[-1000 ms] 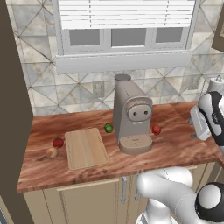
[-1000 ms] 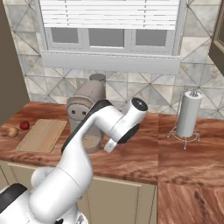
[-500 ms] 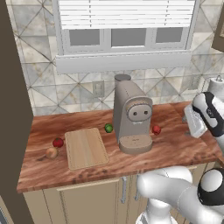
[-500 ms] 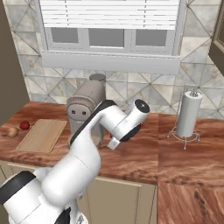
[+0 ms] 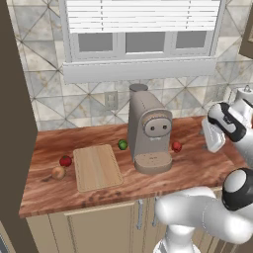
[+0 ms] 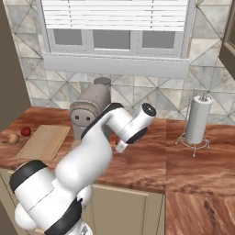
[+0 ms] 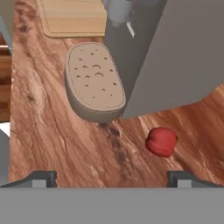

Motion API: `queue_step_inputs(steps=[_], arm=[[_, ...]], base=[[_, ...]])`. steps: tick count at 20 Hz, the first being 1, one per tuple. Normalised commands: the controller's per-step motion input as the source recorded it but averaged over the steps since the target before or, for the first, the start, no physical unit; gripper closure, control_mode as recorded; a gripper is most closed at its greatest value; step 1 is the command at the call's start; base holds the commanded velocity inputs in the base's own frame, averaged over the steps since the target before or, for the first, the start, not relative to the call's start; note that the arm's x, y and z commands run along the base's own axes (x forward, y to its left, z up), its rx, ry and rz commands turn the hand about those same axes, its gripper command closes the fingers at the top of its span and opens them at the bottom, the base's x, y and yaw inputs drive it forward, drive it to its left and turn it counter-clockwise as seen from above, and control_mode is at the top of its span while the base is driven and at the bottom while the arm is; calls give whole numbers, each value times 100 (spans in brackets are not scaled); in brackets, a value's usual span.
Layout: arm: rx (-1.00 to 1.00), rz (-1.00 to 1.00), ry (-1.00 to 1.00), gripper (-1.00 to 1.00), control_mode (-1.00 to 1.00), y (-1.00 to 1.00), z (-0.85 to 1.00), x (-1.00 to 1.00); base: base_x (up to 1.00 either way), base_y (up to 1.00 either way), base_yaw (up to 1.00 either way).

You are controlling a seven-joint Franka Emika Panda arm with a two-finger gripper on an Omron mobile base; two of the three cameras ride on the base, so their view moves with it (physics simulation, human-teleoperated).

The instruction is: Place the avocado, onion, tomato, and bell pepper on the cutting board.

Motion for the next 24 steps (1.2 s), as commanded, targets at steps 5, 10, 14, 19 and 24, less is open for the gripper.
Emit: queue_step_inputs(steps=[5, 10, 14, 19, 24], arm=[[0, 3, -1, -100, -100, 0, -24, 40], [0, 3, -2, -100, -100, 0, -28, 28], [0, 1, -1, -100, -100, 0, -24, 13], [0, 0, 0, -100, -100, 0, -21, 20], [0, 0, -3, -100, -100, 0, -16, 12]], base=[[0, 0, 0], [0, 0, 0], [0, 0, 0], [0, 0, 0], [0, 0, 0]])
